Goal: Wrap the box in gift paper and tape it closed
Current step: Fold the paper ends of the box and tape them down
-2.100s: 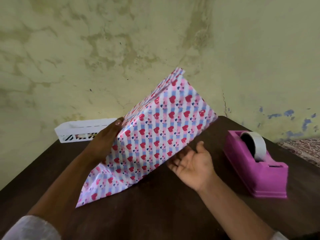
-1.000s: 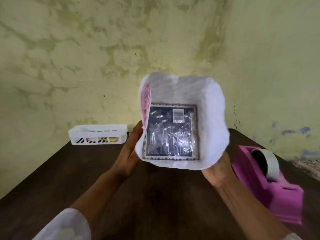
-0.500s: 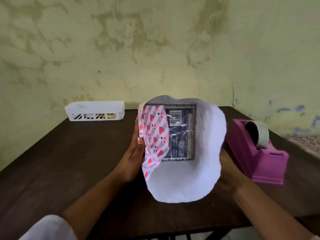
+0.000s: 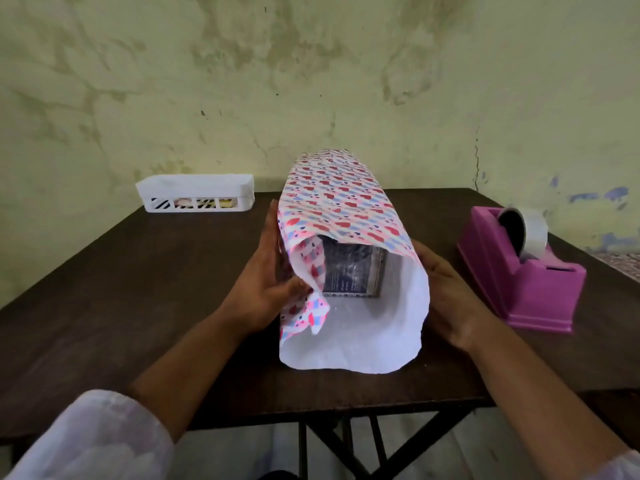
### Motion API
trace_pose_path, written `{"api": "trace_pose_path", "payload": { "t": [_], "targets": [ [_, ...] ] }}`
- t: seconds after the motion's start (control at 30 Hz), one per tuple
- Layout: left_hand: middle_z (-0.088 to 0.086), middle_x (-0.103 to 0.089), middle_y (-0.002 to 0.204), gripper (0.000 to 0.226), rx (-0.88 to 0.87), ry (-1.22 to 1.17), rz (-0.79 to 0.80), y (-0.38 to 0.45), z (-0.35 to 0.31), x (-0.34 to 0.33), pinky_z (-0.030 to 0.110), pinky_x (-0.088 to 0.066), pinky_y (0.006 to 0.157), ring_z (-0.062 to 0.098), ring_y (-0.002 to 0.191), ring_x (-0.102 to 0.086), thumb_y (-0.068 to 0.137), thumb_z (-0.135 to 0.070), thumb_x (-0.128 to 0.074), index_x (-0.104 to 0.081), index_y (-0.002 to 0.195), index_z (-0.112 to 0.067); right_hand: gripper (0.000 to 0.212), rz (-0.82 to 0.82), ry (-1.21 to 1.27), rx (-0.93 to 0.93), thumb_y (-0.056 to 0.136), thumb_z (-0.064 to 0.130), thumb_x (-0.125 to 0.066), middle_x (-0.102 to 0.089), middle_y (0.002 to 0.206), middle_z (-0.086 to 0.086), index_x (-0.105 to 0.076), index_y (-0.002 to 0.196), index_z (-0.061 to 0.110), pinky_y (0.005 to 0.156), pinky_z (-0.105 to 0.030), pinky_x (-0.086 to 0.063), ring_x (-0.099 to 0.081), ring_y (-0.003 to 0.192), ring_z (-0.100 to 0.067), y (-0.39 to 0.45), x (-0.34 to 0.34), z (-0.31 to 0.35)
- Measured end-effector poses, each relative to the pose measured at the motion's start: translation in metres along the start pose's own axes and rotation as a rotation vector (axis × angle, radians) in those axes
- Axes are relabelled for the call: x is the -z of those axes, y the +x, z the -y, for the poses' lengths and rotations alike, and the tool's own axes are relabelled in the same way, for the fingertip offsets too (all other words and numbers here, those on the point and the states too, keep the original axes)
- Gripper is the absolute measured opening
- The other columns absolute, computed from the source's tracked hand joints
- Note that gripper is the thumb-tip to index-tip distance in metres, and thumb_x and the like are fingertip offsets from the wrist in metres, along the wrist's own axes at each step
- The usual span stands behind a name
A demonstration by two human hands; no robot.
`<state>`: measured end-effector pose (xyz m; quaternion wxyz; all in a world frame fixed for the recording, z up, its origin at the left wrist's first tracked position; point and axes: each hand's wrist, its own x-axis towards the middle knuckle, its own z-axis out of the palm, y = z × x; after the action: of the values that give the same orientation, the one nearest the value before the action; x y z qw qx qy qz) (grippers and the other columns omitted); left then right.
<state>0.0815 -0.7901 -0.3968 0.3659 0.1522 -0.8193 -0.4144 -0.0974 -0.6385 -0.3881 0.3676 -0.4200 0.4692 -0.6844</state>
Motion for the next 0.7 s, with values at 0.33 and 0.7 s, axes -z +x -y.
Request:
{"api": "trace_pose_path", "payload": {
  "t": [0.33,0.7],
  "targets": [
    [-0.010,-0.019,0.151,0.122,0.010,0.280,-0.269,0.011,-0.005,-0.036,0.040,-0.032,0.113,0.009,0.136,-0.031,0.054,-0.069,-0.071,0.003,0.143,-0.032,0.093,0.107,-0.236,-0.044,0.059,0.058,-0.079,-0.054,0.135,0.008,-0.038,0.139,0.034,0.104,-0.042,-0.042,-0.051,0.126,-0.014,0.009,0.009,-0.012],
    [-0.001,-0.016,0.154,0.127,0.144,0.314,-0.361,0.015,-0.007,-0.053,0.047,-0.030,0.112,0.020,0.139,-0.029,0.051,-0.070,-0.063,0.004,0.147,-0.022,0.096,-0.082,-0.494,-0.002,0.055,0.049,-0.071,-0.048,0.138,0.009,-0.030,0.140,0.032,0.102,-0.031,-0.043,-0.049,0.121,-0.007,0.008,-0.011,-0.015]
  ]
}}
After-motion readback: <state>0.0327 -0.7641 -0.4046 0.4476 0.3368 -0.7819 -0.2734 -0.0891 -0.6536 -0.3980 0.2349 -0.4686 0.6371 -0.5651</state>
